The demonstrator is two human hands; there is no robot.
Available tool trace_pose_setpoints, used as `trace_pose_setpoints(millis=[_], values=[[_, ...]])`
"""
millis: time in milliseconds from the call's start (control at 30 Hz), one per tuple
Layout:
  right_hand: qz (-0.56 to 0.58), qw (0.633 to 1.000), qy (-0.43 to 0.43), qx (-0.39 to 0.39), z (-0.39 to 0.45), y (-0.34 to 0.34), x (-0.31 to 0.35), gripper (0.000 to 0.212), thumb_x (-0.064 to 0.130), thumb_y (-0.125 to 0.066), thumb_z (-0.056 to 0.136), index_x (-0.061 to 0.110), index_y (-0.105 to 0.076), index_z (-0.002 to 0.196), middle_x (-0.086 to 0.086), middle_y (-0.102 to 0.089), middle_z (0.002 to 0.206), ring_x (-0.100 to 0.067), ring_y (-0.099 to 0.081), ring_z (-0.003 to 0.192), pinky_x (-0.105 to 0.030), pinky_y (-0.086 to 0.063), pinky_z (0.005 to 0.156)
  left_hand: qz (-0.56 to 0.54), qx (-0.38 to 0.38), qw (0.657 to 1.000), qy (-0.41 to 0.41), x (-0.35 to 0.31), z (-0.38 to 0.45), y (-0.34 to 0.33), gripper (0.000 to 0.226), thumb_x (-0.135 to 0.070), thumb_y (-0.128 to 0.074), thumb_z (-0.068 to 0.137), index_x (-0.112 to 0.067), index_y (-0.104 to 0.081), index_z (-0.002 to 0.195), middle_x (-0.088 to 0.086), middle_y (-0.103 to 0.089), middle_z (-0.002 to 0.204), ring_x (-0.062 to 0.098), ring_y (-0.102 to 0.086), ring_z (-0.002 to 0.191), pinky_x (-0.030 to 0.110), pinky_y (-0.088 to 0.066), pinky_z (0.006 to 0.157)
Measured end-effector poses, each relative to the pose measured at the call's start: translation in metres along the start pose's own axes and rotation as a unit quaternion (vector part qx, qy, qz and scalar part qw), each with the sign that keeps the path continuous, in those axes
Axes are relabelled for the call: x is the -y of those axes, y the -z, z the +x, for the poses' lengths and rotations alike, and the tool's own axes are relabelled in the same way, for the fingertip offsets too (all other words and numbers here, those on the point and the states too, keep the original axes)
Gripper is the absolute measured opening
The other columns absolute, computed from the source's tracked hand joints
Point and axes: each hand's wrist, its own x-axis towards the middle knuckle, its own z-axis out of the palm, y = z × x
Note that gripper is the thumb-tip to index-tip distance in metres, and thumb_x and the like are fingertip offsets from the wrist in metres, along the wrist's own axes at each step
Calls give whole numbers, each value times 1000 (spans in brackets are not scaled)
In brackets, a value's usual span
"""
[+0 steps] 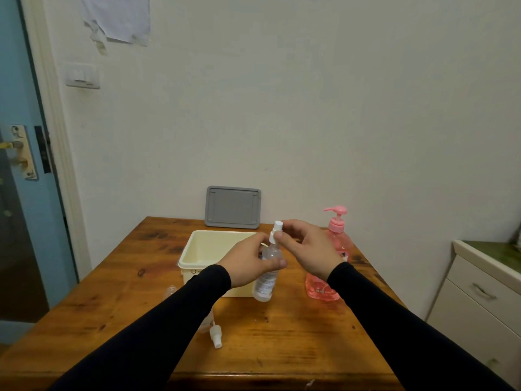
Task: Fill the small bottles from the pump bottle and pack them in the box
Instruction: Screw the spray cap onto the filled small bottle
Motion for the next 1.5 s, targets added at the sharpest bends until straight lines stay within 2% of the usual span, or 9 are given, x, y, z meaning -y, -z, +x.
trace_pose_setpoints(millis=[167,433,600,700,867,1033,1167,1367,1500], values=[[8,1000,-5,9,-1,1,-1,28,30,-60,92,17,-65,117,5,-69,106,-9,-63,100,-31,-52,90,-13,1,1000,-1,-2,0,2,37,-47,-69,80,-37,-46,106,-17,-59,96,3,-59,85,12,-44,62],[12,1000,-12,-16,-1,-4,-7,31,38,-67,85,20,-66,111,9,-68,97,-4,-63,90,-16,-49,76,-17,0,1000,-10,0,3,2,36,-44,-69,81,-34,-48,109,-14,-60,100,5,-60,88,14,-46,66],[-10,1000,2,-19,2,-7,-3,11,41,-67,85,31,-67,81,12,-64,72,0,-58,69,-10,-44,58,-33,0,999,-16,0,6,-1,38,-42,-69,81,-37,-48,112,-17,-59,102,4,-59,91,13,-46,67],[-9,1000,8,-15,2,-7,0,19,44,-63,87,34,-64,71,20,-61,64,4,-55,63,-8,-42,55,-39,5,999,-16,1,7,1,40,-43,-70,80,-37,-47,112,-17,-60,102,3,-60,91,14,-47,67],[-38,999,0,27,2,-1,-4,19,37,-58,91,26,-72,94,8,-70,85,-4,-62,81,-22,-51,71,-21,2,1000,11,5,9,4,38,-48,-70,78,-36,-46,105,-11,-63,98,7,-62,85,18,-49,65],[-31,998,-43,-19,6,-2,-7,24,45,-74,77,24,-67,86,8,-64,76,-5,-59,71,-16,-45,61,0,4,1000,10,6,11,2,42,-45,-70,79,-33,-44,109,-12,-60,101,7,-60,88,17,-47,65],[-34,998,-51,-5,7,-12,-4,28,47,-68,81,21,-66,92,3,-67,82,-12,-63,76,-21,-49,63,-7,7,1000,-1,3,12,-4,45,-39,-71,80,-33,-42,114,-18,-56,97,2,-58,86,13,-44,64],[31,999,-32,16,2,-13,0,26,42,-56,92,24,-66,76,15,-60,63,3,-54,59,-10,-40,53,-54,0,998,26,8,12,0,68,-43,-72,78,-32,-33,132,-10,-64,101,6,-63,86,14,-47,61],[3,999,-37,25,3,-6,-6,23,37,-57,93,22,-73,100,11,-69,85,-1,-62,81,-12,-45,67,-40,2,998,43,13,13,2,78,-46,-72,77,-30,-28,139,-9,-65,100,5,-63,85,14,-45,61]])
